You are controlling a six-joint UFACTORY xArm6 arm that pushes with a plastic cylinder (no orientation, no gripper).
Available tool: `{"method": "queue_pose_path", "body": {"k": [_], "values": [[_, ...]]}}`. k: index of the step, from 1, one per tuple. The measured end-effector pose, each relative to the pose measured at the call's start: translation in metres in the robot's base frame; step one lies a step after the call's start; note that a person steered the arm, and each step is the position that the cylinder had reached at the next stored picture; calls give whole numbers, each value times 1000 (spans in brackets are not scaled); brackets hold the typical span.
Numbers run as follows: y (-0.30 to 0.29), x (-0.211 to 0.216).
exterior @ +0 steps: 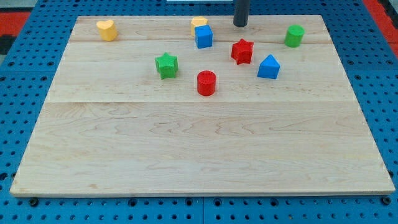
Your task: Place the yellow hexagon diagonally top left of the green star
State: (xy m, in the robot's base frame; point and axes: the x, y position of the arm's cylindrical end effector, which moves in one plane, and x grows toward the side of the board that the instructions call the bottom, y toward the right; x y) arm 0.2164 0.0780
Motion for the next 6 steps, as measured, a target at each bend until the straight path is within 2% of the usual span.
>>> {"method": "queue_pose_path", "body": {"k": [1,2,3,4,5,6], "values": [[-58,0],[-140,1],[-155,51],[-158,81],[-157,81],[-104,81]]}}
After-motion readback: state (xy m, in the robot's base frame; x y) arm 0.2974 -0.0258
